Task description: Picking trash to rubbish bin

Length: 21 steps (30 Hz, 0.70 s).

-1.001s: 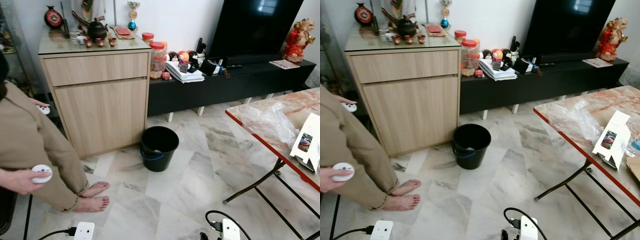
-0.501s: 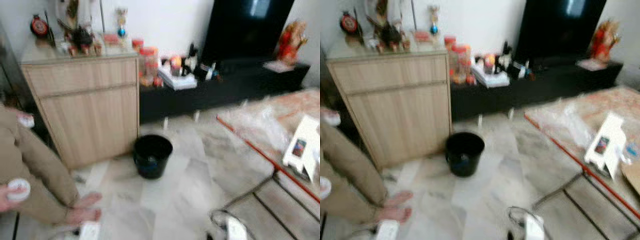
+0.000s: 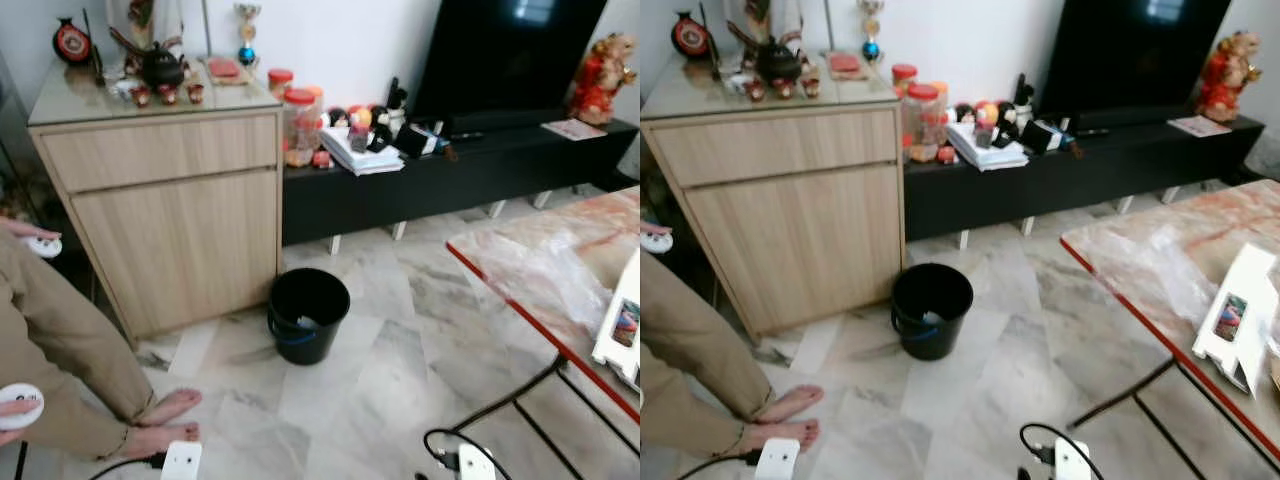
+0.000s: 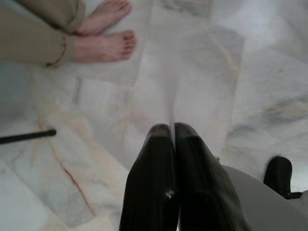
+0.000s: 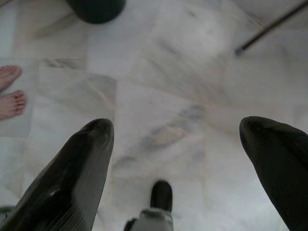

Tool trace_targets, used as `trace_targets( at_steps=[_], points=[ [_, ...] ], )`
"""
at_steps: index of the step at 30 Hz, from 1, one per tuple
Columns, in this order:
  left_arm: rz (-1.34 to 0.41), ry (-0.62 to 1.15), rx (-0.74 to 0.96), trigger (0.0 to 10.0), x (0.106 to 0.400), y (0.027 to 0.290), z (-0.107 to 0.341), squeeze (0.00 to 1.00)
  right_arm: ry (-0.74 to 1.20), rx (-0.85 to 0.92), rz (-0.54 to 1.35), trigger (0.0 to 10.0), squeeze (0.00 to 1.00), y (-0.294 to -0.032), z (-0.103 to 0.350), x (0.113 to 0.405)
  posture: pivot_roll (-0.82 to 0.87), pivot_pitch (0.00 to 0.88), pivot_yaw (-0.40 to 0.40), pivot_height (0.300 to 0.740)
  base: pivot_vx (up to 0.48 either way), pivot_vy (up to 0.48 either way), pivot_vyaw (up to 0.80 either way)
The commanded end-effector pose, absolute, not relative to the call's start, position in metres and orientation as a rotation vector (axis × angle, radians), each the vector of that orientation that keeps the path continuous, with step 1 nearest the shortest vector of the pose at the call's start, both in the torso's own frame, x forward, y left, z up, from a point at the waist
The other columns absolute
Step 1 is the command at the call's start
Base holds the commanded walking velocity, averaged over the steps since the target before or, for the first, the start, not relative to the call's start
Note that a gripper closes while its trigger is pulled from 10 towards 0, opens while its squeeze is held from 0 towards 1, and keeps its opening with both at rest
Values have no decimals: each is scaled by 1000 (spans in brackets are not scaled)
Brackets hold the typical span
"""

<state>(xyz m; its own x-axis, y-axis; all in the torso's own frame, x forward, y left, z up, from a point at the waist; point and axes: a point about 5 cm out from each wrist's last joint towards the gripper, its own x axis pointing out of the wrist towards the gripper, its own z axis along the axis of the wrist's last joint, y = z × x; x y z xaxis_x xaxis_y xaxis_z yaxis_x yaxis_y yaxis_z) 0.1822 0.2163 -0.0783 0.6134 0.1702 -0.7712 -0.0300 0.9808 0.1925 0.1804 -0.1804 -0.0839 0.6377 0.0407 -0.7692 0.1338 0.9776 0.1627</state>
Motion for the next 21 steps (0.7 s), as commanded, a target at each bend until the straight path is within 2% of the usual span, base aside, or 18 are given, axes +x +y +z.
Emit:
trace_targets(
  at_steps=[1,4,21],
  points=[
    [102,916,177,10000,181,215,-80,0,874,209,-45,10000,0,-181,-83,181,138,20,-104,740,341,0,0],
    [103,915,181,10000,181,217,-79,0,883,207,-50,10000,0,-181,-85,178,141,7,-102,740,112,0,0],
    [78,927,195,10000,180,213,-81,0,907,206,-36,10000,0,-178,-87,174,139,0,-95,740,331,0,0]
  ],
)
